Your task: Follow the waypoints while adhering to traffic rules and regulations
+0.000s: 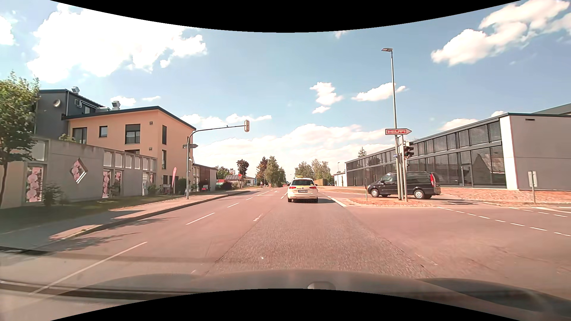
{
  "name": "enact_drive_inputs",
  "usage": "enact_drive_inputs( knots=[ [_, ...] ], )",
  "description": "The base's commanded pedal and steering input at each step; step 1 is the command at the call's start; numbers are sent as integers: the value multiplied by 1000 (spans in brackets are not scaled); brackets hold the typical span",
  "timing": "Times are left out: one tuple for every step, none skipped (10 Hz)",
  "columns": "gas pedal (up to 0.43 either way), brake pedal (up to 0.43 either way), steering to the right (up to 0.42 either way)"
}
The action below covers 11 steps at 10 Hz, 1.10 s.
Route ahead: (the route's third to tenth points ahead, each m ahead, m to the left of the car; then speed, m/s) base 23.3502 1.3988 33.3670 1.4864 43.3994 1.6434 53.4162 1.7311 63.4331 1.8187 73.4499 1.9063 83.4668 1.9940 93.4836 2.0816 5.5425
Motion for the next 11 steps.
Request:
enact_drive_inputs(
  knots=[
    [299, 0, -3],
    [311, 0, -3],
    [311, 0, -3],
    [311, 0, -3],
    [311, 0, -2],
    [311, 0, 0],
    [311, 0, 1],
    [311, 0, 2],
    [311, 0, 2],
    [311, 0, 2],
    [311, 0, 2]
  ],
)
